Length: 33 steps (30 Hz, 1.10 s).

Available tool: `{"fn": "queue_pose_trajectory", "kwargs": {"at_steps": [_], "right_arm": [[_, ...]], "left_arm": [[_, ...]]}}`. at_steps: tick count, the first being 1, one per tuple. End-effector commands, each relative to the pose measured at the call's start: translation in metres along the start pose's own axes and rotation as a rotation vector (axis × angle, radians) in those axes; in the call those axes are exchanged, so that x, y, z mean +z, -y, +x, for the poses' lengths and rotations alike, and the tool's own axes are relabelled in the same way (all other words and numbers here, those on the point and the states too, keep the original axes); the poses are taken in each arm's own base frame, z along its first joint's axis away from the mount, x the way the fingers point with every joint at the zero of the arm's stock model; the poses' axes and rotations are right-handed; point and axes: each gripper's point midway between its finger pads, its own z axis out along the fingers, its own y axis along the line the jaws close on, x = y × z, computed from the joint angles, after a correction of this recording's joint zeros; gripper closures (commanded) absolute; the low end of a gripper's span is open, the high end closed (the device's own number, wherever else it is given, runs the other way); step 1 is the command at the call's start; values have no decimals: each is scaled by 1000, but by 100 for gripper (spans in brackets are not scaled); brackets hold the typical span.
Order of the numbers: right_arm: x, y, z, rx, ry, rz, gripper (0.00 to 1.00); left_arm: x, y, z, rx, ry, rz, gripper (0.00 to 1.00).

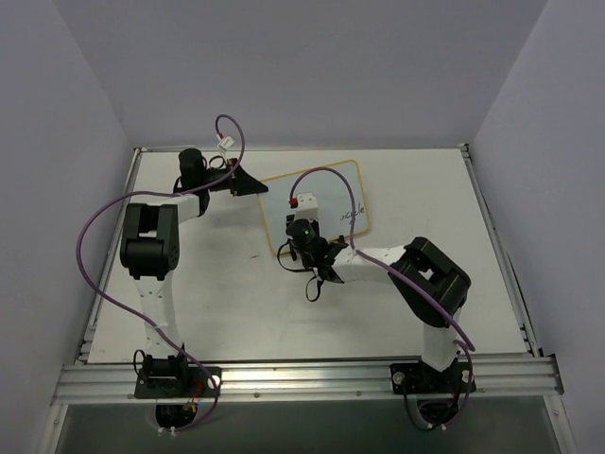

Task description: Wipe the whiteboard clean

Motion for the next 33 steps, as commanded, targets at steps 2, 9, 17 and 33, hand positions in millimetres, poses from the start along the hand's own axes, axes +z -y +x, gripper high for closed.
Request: {"fn": "queue_pose_trajectory", "kwargs": {"at_steps": [2,9,17,33], "right_arm": [[12,19,-30,29,53,59,100],[25,112,-25,105,15,198,100],[23,172,0,212,-52,251,100],[6,141,-9,272,35,146,100]], "left_arm": [[-2,18,4,113,-40,70,98],[-3,19,2,119,-36,68,98],[-6,28,-6,143,-25,71,98],[-6,29,-8,137,-7,91,98]]}}
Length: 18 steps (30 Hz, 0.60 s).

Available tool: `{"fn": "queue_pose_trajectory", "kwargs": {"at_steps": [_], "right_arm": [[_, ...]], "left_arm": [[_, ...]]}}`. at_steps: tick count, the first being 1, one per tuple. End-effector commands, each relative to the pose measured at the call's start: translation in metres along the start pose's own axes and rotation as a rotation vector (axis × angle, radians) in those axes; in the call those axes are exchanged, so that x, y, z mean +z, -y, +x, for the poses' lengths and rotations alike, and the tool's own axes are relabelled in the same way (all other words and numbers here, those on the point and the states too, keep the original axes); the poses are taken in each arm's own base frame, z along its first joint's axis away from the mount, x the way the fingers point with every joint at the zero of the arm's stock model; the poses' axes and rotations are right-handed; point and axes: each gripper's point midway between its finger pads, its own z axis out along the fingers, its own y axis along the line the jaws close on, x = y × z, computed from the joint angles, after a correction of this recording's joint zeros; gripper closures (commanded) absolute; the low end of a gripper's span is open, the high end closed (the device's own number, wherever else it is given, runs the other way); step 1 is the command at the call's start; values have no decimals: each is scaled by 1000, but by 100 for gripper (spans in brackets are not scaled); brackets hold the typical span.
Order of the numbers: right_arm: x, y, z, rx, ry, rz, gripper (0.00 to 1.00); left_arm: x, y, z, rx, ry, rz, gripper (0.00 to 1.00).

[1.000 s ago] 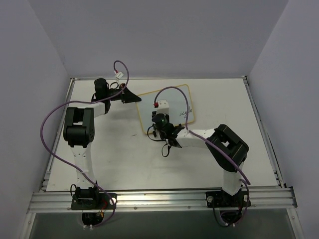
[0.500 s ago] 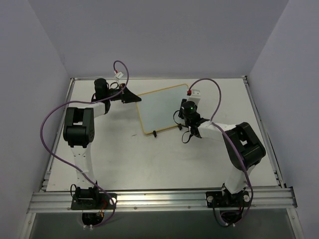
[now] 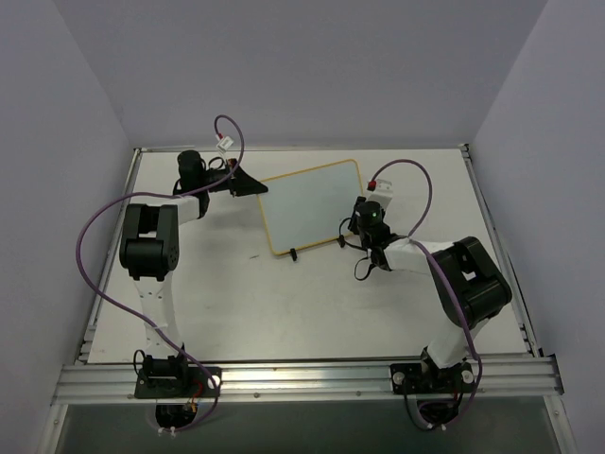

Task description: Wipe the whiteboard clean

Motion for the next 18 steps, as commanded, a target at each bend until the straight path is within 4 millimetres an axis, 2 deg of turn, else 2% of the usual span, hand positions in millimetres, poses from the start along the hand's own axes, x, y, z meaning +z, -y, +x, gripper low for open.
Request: {"fn": "queue_pose_trajectory", "kwargs": {"at_steps": [1,2,3,5,6,9,11,15,16,18], "right_arm": [[-13,-39,2,-10,19,-76,100],[-16,-49,1,-15,29,-86,100],[-20,-70,-3,-16,48,-123,100],[-21,-88,-2,-26,48,-152,100],[-21,-100,-9,-22,57,-170,100],[-16,-112,-8,-34,46,-178,100],[-10,-103,-7,-52,40,-148,100],[4,-68,-7,-54,21,-81,100],[9,-47,-5,-51,12,-41,100],[12,-26,-6,-42,9,-4,100]], "left_arm": [[-4,21,-7,135,-23,74,98],[-4,21,-7,134,-23,74,98],[-5,21,-6,132,-23,73,98],[-5,21,-6,132,-23,73,98],[-5,21,-6,131,-23,73,98],[-5,22,-6,137,-23,73,98],[-5,23,-6,136,-25,73,98],[-5,20,-5,131,-26,73,98],[-6,20,-6,131,-24,72,98],[-6,18,-5,125,-23,71,98]]}}
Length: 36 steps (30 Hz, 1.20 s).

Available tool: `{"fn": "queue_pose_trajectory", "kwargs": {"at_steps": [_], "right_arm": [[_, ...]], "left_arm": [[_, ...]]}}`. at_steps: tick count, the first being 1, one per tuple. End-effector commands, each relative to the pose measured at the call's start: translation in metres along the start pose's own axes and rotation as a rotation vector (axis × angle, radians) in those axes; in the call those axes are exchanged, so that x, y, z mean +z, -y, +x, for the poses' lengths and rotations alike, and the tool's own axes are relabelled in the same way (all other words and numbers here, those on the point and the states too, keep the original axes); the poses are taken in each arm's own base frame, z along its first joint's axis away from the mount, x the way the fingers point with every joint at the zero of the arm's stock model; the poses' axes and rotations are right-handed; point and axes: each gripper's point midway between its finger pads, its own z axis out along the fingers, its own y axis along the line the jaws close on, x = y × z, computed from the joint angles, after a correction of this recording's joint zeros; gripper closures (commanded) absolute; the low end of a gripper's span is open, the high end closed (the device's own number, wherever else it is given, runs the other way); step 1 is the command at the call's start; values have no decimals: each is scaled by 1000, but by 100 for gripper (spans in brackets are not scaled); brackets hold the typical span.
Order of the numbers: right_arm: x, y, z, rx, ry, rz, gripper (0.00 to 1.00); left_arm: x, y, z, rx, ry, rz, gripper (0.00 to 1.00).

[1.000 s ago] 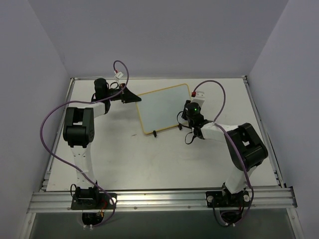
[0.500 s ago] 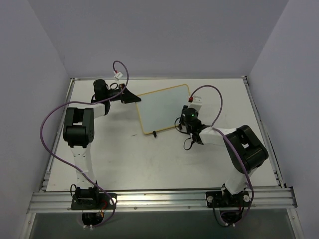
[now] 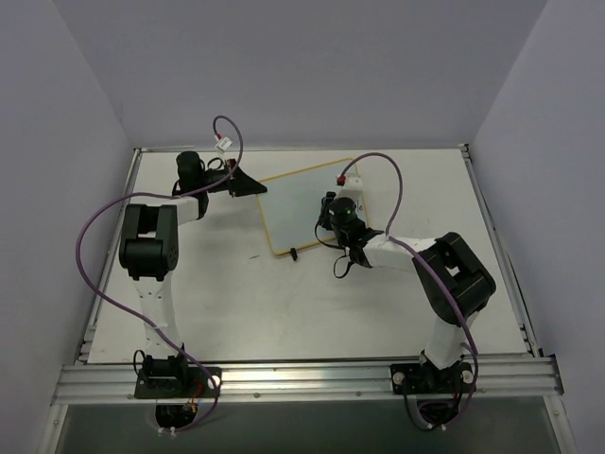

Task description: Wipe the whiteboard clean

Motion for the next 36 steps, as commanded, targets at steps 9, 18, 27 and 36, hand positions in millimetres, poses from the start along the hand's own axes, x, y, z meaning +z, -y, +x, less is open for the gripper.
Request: {"fn": "queue_pose_trajectory", "kwargs": {"at_steps": [9,18,27,36], "right_arm": [[1,139,12,65,-51,270,100],[10,123,-7,93,-45,208,100],[20,76,-33,52,-12,75,100],[28,56,-42,23,8,60,100]], "left_arm": [[-6,18,-6,134,-24,69,98],[-6,16,-5,127,-24,65,98],[-6,18,-6,134,-24,67,98],[-6,17,-6,131,-22,65,98]]}}
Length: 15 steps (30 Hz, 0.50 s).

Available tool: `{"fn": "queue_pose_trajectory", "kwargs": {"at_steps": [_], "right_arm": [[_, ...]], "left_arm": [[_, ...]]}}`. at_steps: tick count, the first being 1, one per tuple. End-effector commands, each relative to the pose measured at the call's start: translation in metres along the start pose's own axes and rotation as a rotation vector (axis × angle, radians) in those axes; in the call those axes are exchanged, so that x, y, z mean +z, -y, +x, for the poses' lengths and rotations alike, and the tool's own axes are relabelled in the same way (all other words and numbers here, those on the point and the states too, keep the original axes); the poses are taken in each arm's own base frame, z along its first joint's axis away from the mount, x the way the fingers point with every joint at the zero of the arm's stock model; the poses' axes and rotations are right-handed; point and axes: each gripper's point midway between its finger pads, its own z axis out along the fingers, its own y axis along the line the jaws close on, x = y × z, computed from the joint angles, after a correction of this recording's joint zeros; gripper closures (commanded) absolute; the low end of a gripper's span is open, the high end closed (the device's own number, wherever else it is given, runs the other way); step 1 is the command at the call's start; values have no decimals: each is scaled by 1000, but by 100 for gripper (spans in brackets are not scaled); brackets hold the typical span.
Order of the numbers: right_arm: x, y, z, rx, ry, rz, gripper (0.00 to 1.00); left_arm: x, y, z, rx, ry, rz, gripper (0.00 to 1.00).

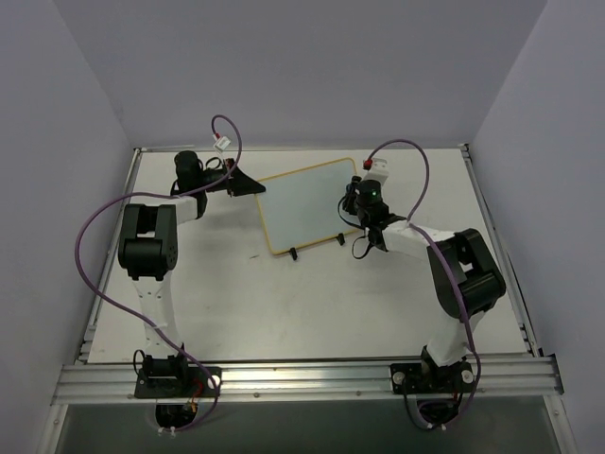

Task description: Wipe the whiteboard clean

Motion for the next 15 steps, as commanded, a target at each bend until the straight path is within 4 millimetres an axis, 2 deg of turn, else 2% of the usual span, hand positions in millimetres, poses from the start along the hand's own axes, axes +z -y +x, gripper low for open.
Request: {"fn": "queue_pose_trajectory", "kwargs": {"at_steps": [1,4,5,6,9,10,15], "right_arm": [[8,-12,-4,-9,5,-23,100],[7,-3,16,10,-21,-9,100],[5,3,17,20,-18,11,100],[0,12,33,37,-41,32,100],[-7,31,45,71,-45,113,100],[-11,41,57,99,-62,139,100],[-19,53,87,145,-129,171,100]], "left_arm": [[-2,16,-5,123,-19,55,98],[-2,17,-5,126,-19,56,98],[-2,17,-5,125,-20,57,98],[-2,16,-6,126,-19,56,98],[-3,15,-6,120,-14,52,98],[-3,15,-6,123,-14,53,98],[-3,16,-7,126,-12,53,98]]}}
